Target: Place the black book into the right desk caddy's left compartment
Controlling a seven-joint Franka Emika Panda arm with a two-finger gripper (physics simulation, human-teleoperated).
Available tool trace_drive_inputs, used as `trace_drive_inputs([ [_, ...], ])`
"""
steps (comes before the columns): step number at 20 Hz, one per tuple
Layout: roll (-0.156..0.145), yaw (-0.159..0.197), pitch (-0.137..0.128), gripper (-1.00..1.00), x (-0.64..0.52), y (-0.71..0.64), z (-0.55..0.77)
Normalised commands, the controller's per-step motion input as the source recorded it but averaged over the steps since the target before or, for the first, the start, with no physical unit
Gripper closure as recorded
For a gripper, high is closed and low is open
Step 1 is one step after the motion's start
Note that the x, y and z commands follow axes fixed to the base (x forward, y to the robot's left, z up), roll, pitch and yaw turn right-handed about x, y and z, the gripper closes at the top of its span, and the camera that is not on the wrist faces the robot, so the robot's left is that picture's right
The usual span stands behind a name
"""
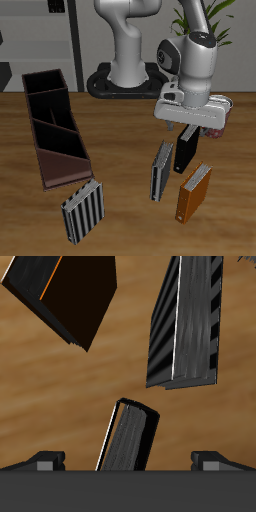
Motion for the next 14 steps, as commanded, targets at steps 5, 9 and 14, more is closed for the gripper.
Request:
trace_drive_inputs([
  [5,-0.030,-0.013,-0.022,-1.00,-0.05,-0.04,-0.14],
  [9,-0.004,0.001,0.020,-1.00,0.01,0.00,-0.27],
  [14,0.053,-0.004,0.030,-1.00,0.04,0.04,-0.25],
])
